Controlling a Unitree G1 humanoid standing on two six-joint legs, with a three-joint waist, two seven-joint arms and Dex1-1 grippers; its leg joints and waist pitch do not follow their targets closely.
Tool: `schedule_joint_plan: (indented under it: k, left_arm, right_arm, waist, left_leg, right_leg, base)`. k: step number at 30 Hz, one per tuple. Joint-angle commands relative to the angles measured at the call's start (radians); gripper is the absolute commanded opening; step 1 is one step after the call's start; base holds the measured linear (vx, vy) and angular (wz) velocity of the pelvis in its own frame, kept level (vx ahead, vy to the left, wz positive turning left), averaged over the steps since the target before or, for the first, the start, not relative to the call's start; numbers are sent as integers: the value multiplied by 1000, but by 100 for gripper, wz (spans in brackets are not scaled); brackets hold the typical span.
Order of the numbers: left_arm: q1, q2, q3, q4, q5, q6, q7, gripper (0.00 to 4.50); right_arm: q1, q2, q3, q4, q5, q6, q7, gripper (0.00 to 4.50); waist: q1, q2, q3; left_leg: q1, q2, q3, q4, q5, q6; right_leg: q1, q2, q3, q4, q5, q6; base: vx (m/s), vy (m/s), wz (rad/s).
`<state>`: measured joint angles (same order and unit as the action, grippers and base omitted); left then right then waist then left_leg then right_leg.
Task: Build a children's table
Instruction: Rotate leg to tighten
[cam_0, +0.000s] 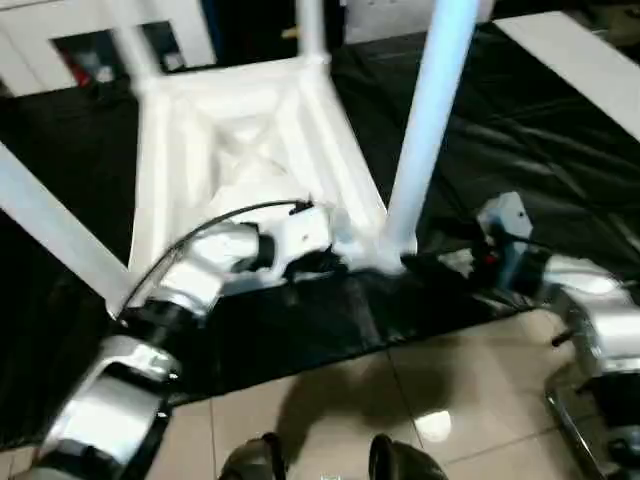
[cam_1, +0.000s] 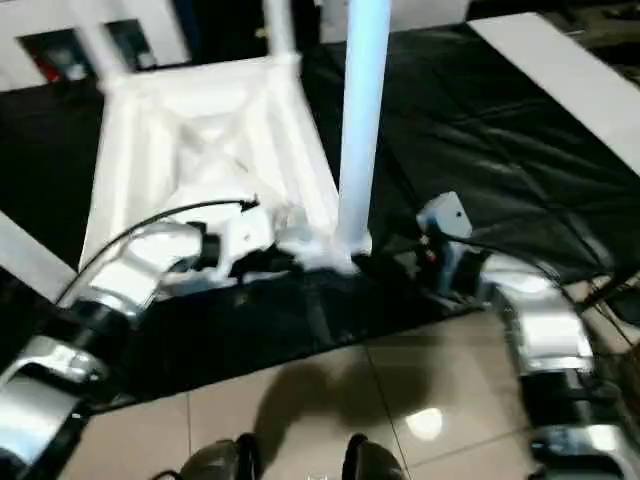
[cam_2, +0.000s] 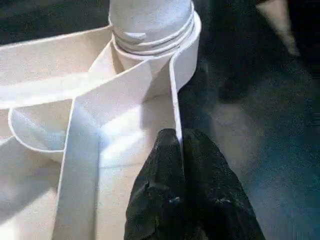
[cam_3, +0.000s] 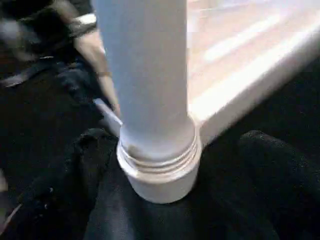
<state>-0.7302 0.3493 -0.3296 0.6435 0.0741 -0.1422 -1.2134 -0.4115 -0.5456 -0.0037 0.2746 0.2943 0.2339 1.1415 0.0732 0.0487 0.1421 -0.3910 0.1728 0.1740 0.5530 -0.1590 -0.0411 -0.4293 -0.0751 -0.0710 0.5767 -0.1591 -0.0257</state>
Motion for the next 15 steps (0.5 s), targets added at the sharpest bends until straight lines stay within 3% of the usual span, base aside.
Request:
schedule_joint_plan:
  k: [1,5,11,15]
  left_arm:
    - [19,10,-80,-2,11,-46,-124,0]
    - [16,27,-95,12,13,-76,-170,0]
    - [11,27,-89,31,1,-99,-203,0]
    - [11,29,-86,37,1,-105,-208,0]
  right_arm:
    - [-27,-21,14,0,34,7,99,448]
    - [-49,-26,42,23,34,-28,165,411]
    - [-75,-16,71,46,55,0,230,365]
    - [-81,-8,74,59,56,1,245,332]
  waist:
    - [3,-10,-82]
    - [20,-6,-81]
    - [21,-9,-78]
    - [20,-13,-79]
  left_leg:
    - [16,58,-10,-37,-89,192]
    - [18,63,-11,-35,-103,186]
    - [17,60,-11,-40,-154,147]
    - [16,59,-11,-39,-142,144]
  right_leg:
    - [70,-71,47,-44,-39,-297]
    - [66,-75,48,-41,-54,-310]
    - [70,-78,49,-49,-126,-294]
    - [69,-77,48,-48,-127,-286]
  base:
    - [0,0,0]
    - [0,0,0]
    - [0,0,0]
    - [0,0,0]
